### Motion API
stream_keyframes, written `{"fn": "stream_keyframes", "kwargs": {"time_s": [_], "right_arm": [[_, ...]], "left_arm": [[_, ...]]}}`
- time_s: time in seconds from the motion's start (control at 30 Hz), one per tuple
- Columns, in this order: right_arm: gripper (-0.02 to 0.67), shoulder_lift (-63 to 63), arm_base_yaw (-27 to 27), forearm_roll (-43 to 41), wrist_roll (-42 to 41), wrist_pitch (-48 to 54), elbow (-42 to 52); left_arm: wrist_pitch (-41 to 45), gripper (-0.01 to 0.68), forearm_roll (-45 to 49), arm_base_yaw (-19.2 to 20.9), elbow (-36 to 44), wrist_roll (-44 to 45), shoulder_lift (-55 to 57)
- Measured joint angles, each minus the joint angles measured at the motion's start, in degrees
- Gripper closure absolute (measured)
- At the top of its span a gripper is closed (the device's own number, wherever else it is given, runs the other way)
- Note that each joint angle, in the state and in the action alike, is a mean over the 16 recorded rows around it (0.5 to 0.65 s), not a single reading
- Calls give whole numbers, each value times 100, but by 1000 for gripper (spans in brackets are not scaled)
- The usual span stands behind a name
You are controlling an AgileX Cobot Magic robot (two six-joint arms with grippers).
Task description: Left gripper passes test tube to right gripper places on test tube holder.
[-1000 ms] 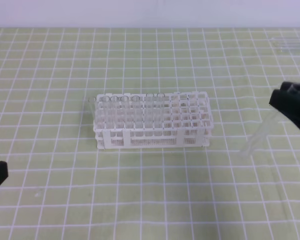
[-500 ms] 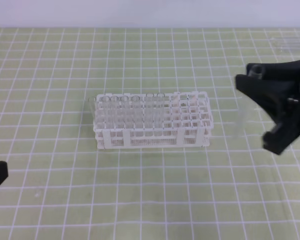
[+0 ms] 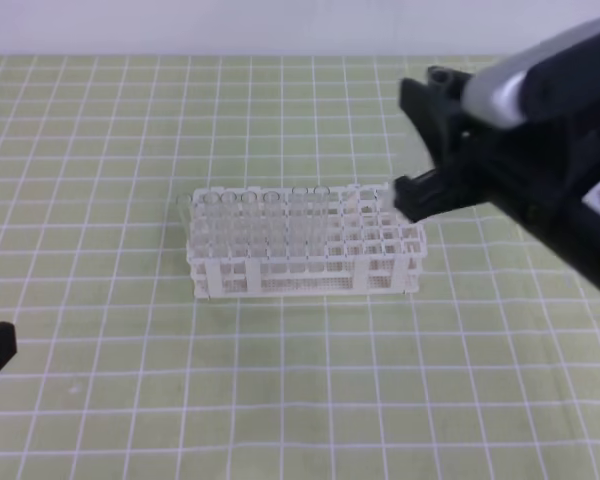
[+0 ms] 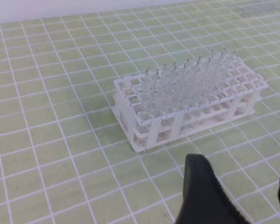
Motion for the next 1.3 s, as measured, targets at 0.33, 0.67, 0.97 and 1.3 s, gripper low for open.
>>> {"fn": "stream_keyframes", "kwargs": {"time_s": [0.33, 0.67, 0.97, 1.3], "right_arm": [[639, 1008, 369, -1139, 1195, -1869, 3], [639, 1869, 415, -1190, 1647, -2766, 4], [639, 2366, 415, -1322, 2142, -2952, 4], [639, 2547, 415, -1438, 2260, -2858, 4]], "left_arm": [[0, 641, 5, 0, 0, 0, 3], [3, 641, 0, -4, 0, 1, -11], [5, 641, -4, -3, 0, 1, -8], [5, 641, -3, -3, 0, 1, -8]]}}
